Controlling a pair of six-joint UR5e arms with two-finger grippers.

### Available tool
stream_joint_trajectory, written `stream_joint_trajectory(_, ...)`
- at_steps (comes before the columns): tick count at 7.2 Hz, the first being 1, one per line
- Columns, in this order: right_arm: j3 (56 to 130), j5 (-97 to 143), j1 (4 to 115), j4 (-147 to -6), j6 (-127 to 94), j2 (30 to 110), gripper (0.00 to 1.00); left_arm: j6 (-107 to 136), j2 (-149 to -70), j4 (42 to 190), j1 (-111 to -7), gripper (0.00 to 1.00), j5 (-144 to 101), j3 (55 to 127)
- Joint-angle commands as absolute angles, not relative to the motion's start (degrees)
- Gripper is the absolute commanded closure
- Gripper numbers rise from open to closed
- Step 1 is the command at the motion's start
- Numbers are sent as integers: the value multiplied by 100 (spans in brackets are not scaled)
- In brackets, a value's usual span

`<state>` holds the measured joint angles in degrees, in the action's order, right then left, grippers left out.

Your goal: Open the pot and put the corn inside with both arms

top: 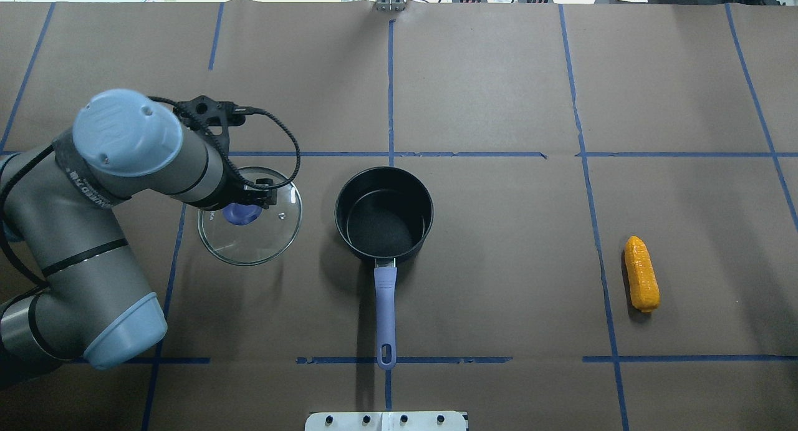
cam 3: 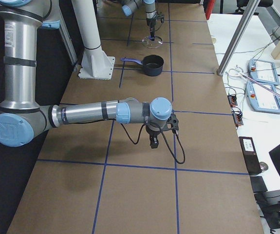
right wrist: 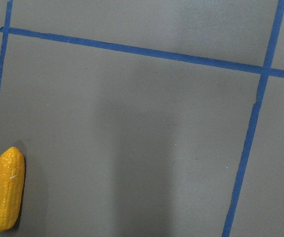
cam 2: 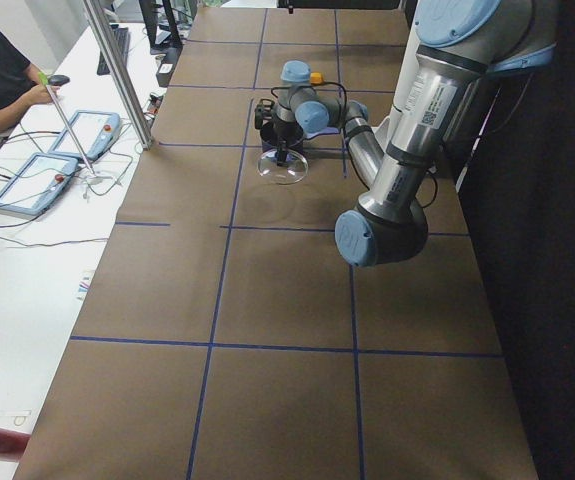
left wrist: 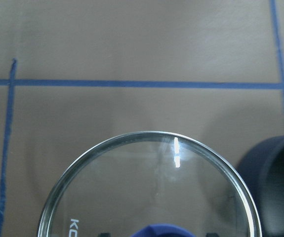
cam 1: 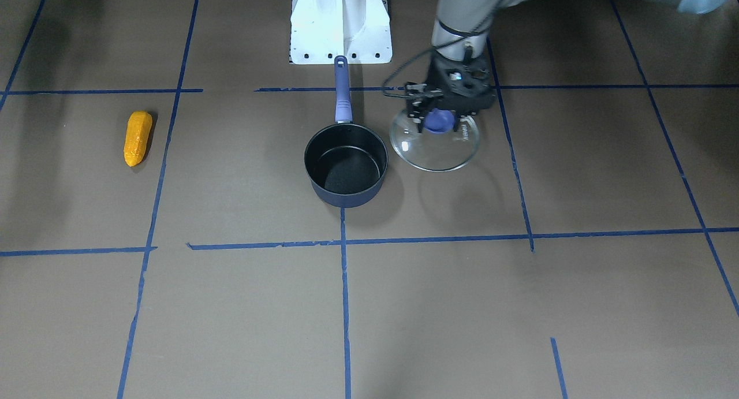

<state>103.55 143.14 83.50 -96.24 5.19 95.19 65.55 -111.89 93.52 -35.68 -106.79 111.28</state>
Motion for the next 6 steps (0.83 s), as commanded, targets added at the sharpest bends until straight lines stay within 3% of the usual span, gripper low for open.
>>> stream_joint_trajectory(1, 10354, 14317, 8323, -9624, 519, 9519, 0, 6767, -10889, 10441, -3533, 100, -10889, 10382)
stream_joint_trajectory(3, 10362, 14317, 8245, -9624, 519, 9519, 0, 6741, -10758, 10406, -3551, 89, -10890, 10380)
stream_joint_trajectory(4, 10371, 14317, 8114, -9624, 510, 9510, 0, 6741, -10758, 10415, -3551, 24, -10890, 10319)
stream_joint_trajectory(5, 10388, 14309, 8017, -9624, 327, 9501, 0, 6785, -10758, 10415, -3559, 0, -10881, 10405)
stream_joint_trajectory(6, 10563, 14300, 7798, -9615, -319, 9492, 0, 6794, -10758, 10406, -3612, 0, -10881, 10458)
